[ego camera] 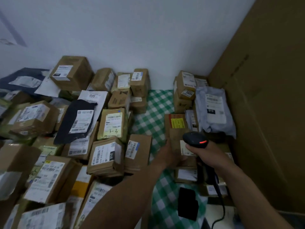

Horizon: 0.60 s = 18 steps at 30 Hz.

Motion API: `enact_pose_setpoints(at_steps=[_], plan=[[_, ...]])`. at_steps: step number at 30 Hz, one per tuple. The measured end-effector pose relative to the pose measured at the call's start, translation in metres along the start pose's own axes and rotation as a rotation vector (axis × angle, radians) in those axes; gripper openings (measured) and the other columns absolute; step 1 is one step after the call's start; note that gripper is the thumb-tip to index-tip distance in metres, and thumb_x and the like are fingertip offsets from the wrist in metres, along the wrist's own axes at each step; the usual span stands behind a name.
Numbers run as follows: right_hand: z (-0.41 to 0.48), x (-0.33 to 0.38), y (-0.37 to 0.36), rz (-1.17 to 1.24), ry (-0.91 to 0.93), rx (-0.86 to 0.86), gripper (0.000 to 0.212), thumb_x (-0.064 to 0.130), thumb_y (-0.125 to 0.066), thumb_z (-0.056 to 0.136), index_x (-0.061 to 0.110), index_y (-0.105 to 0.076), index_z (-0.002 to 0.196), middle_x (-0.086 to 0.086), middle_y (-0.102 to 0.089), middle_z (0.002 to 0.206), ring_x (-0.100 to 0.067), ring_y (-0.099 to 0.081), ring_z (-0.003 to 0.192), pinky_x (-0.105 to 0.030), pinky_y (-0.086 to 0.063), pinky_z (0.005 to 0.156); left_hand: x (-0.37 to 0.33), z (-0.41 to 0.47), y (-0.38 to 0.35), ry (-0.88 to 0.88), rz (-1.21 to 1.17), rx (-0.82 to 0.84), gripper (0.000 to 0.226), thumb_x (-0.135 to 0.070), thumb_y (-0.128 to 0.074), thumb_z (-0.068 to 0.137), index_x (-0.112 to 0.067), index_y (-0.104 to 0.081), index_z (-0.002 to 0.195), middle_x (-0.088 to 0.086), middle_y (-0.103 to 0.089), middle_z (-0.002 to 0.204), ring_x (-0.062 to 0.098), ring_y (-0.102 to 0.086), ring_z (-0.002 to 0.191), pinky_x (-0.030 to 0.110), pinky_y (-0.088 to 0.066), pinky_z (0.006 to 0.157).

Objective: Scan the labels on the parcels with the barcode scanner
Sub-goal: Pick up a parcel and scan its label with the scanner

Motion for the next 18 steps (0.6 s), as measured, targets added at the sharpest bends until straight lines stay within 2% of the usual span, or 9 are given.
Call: enact_pose_setpoints(at_steps=[2,4,6,8,11,14,16,18], plan=[[0.005,-0.008,0.004,0.001,-0.024,-0.002,0.039,0.031,-0.080,0.089,0.020,-0.068,0.124,0.000,-0.069,0.091,-0.017,-0.065,0.080,-0.028,-0.050,0.060,0.004,0.004,-0.007,0.028,-0.174,-0.020,0.070,-0.029,-0.079,0.088,-0.023,-0.044,0.149,0.001,-0.054,0.146,0.020,-0.055,0.129,0.034,-0.045,0.107],[0.010,-0.017,0.008,0.001,-0.041,-0.013,0.034,0.030,-0.080,0.089,0.018,-0.070,0.119,-0.004,-0.069,0.078,-0.017,-0.065,0.067,-0.028,-0.049,0.057,0.010,0.005,-0.009,0.104,-0.314,-0.060,0.064,-0.021,-0.079,0.088,-0.024,-0.049,0.144,-0.001,-0.061,0.137,0.019,-0.058,0.125,0.032,-0.048,0.105],[0.011,-0.021,0.011,0.006,-0.040,-0.035,0.031,0.030,-0.081,0.088,0.020,-0.071,0.116,-0.006,-0.071,0.076,-0.014,-0.066,0.062,-0.027,-0.049,0.054,0.010,-0.001,-0.007,0.148,-0.439,-0.127,0.067,-0.021,-0.081,0.088,-0.027,-0.047,0.144,-0.003,-0.061,0.130,0.017,-0.060,0.117,0.018,-0.050,0.090],[0.012,-0.022,0.010,0.010,-0.046,-0.045,0.031,0.032,-0.081,0.088,0.023,-0.071,0.116,-0.004,-0.074,0.082,-0.016,-0.068,0.066,-0.027,-0.050,0.056,0.009,-0.005,-0.002,0.101,-0.495,-0.198,0.065,-0.026,-0.082,0.087,-0.031,-0.047,0.142,-0.006,-0.062,0.125,0.010,-0.059,0.106,0.013,-0.050,0.079],[0.011,-0.020,0.005,0.026,-0.010,-0.074,0.041,0.039,-0.084,0.082,0.024,-0.072,0.117,0.001,-0.074,0.081,-0.017,-0.068,0.075,-0.032,-0.053,0.070,0.008,-0.012,0.009,0.009,-0.540,-0.261,0.054,-0.031,-0.079,0.089,-0.045,-0.048,0.132,-0.014,-0.065,0.120,0.009,-0.060,0.113,0.023,-0.052,0.091],[0.005,-0.012,-0.005,0.057,0.071,-0.126,0.055,0.044,-0.087,0.077,0.033,-0.065,0.126,0.007,-0.074,0.109,-0.018,-0.069,0.102,-0.041,-0.056,0.092,0.008,-0.028,0.028,-0.009,-0.629,-0.339,0.057,-0.037,-0.073,0.094,-0.049,-0.047,0.143,-0.011,-0.063,0.127,0.006,-0.058,0.119,0.033,-0.053,0.100],[-0.005,0.001,-0.016,0.083,0.130,-0.114,0.044,0.036,-0.085,0.082,0.038,-0.064,0.121,0.011,-0.072,0.113,-0.012,-0.068,0.104,-0.040,-0.056,0.093,0.014,-0.037,0.040,-0.035,-0.674,-0.370,0.059,-0.033,-0.070,0.097,-0.047,-0.044,0.148,-0.012,-0.064,0.129,0.005,-0.059,0.121,0.032,-0.054,0.099],[-0.013,0.014,-0.023,0.110,0.198,-0.088,0.033,0.029,-0.083,0.086,0.043,-0.063,0.110,0.020,-0.069,0.109,0.003,-0.064,0.097,-0.028,-0.053,0.084,0.014,-0.047,0.056,-0.083,-0.721,-0.381,0.054,-0.021,-0.065,0.101,-0.049,-0.044,0.143,-0.018,-0.065,0.124,0.002,-0.061,0.119,0.024,-0.056,0.093]])
Point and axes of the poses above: each hand's wrist, its own z-axis towards the middle knuckle, its own y-axis out of the back of the hand, x = y × z, the point moved 2 cm from there along z, towards the middle knuckle
